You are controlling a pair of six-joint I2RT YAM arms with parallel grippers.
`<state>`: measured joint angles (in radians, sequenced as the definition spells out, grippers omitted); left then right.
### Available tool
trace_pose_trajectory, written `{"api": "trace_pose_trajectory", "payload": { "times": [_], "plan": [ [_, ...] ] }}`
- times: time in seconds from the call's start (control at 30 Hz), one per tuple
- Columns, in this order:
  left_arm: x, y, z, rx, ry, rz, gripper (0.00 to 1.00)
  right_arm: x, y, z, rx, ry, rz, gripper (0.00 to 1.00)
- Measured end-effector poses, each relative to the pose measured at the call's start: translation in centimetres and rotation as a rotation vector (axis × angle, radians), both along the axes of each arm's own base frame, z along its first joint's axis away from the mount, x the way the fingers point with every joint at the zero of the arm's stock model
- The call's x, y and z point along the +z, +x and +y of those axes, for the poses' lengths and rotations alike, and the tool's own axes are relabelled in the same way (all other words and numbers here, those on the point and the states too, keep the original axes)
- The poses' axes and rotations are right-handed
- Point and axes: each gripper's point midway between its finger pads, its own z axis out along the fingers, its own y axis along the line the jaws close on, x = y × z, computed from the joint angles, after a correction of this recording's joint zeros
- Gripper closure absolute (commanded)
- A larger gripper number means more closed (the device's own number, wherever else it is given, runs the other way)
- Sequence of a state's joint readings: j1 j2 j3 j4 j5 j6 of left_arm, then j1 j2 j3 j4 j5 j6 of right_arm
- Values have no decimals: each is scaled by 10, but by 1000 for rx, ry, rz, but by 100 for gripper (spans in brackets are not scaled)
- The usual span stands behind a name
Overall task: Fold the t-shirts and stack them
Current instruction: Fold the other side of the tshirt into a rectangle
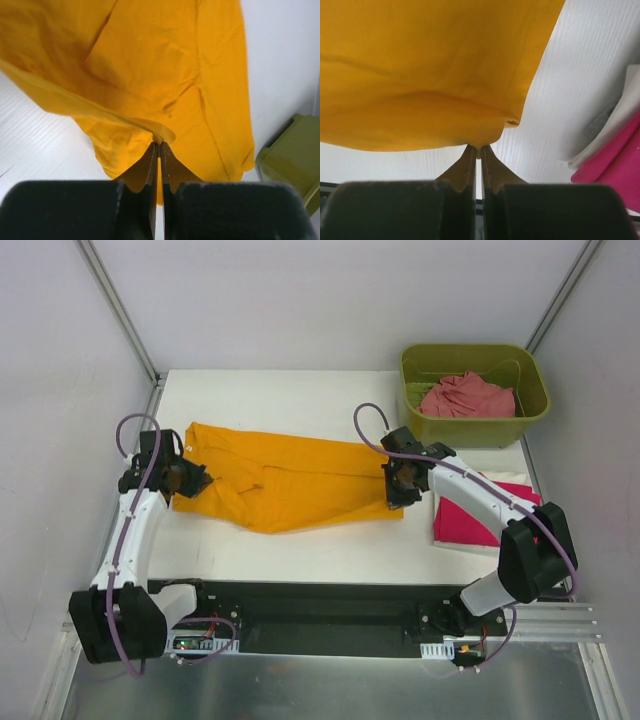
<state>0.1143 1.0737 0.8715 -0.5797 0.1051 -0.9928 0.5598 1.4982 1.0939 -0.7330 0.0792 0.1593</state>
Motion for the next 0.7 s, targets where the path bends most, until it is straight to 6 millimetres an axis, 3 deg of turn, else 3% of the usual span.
{"api": "trace_pose_trajectory", "payload": {
  "times": [0.3, 0.5, 0.7],
  "plan": [
    [30, 60, 11, 14, 34, -98, 100, 13, 37, -12, -61, -7, -50, 100],
    [39, 88, 15, 2, 59, -144, 100, 10, 47, -22, -88, -23, -48, 99],
    [52, 129, 9, -114, 69, -204, 100, 10, 53, -30, -113, -30, -50, 99]
  ]
}}
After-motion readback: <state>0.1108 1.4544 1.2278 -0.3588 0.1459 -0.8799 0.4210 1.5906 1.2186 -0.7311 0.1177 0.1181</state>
